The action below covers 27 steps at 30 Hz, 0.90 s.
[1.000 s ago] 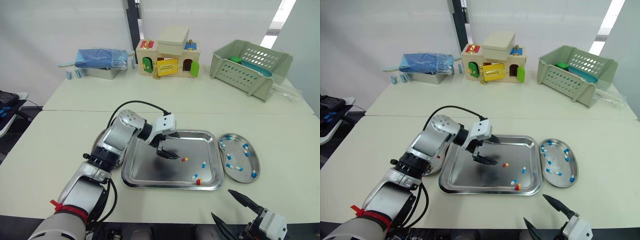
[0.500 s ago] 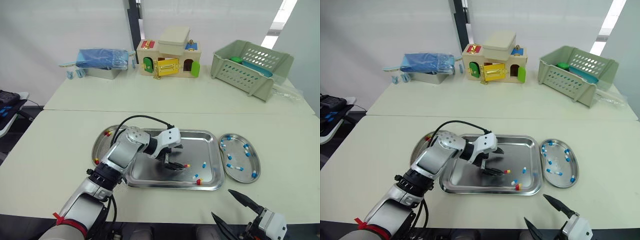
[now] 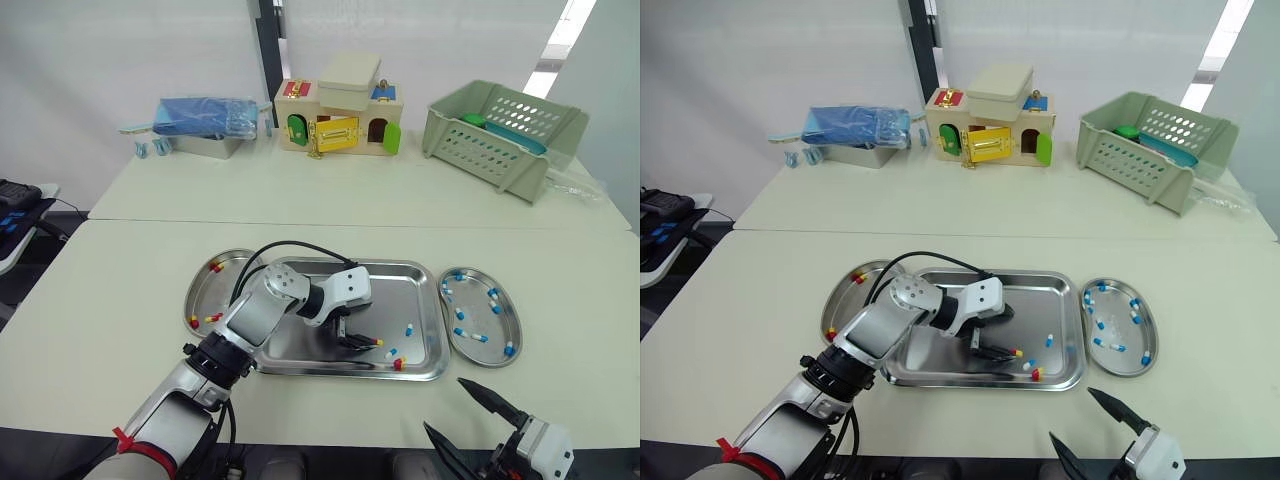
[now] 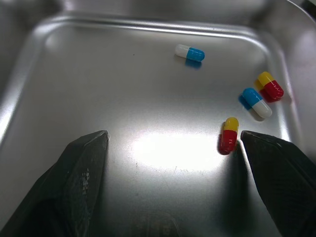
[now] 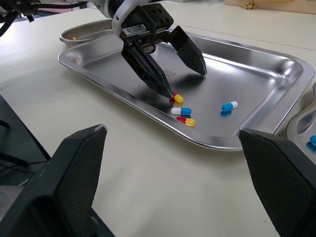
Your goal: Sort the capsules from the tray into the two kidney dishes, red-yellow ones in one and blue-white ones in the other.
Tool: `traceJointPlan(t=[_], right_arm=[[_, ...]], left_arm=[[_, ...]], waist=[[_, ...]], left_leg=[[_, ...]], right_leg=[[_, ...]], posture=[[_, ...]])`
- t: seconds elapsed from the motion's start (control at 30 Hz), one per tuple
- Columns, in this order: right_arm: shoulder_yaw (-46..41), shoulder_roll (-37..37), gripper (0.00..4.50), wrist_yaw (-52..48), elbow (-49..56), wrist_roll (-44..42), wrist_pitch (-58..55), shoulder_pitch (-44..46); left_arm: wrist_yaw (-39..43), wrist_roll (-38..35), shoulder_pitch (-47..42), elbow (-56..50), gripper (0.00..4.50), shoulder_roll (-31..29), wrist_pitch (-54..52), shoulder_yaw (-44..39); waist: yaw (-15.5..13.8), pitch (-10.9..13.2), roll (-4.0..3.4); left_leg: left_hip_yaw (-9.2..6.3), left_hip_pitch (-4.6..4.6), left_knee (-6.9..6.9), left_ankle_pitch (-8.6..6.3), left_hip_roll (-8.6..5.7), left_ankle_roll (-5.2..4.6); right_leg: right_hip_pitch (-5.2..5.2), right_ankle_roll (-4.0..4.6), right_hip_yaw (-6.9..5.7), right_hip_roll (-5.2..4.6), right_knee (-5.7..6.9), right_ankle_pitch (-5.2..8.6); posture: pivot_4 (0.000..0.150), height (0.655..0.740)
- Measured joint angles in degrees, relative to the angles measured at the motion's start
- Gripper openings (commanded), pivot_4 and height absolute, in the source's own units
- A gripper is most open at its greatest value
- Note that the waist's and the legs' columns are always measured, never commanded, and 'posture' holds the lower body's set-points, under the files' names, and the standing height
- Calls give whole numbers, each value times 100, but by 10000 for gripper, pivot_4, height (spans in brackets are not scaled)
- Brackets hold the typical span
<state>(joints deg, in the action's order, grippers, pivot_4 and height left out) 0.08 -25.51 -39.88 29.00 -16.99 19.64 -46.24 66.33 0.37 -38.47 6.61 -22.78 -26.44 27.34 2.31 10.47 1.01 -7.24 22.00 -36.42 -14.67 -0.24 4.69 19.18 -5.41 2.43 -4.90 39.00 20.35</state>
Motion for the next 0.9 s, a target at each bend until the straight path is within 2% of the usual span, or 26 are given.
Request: traceJointPlan(t=[0.23, 0.57, 0.83, 0.9], right_arm=[[0, -11, 45000, 0, 0, 0, -22, 9], [0, -26, 45000, 1, 0, 0, -32, 12], [1, -26, 45000, 14, 0, 1, -32, 11], [2, -26, 45000, 18, 0, 2, -32, 13]], left_arm=[[-53, 52, 43, -27, 19357, -4, 96, 59], [74, 54, 93, -26, 19357, -31, 496, 166], [170, 52, 95, 8, 42678, -91, 711, 165], [231, 53, 93, 47, 42678, -115, 866, 165]], waist=[[-2, -2, -2], [-8, -2, -2], [-10, -2, -1], [-11, -2, -2]], left_leg=[[0, -1, 0, 0, 0, 0], [0, 0, 0, 0, 0, 0], [0, 0, 0, 0, 0, 0], [1, 0, 0, 0, 0, 0]], right_leg=[[-1, 0, 0, 0, 0, 0], [-1, 0, 0, 0, 0, 0], [-1, 0, 0, 0, -1, 0], [-1, 0, 0, 0, -1, 0]], posture=[[1500, 7400], [1500, 7400], [1500, 7400], [1500, 7400]])
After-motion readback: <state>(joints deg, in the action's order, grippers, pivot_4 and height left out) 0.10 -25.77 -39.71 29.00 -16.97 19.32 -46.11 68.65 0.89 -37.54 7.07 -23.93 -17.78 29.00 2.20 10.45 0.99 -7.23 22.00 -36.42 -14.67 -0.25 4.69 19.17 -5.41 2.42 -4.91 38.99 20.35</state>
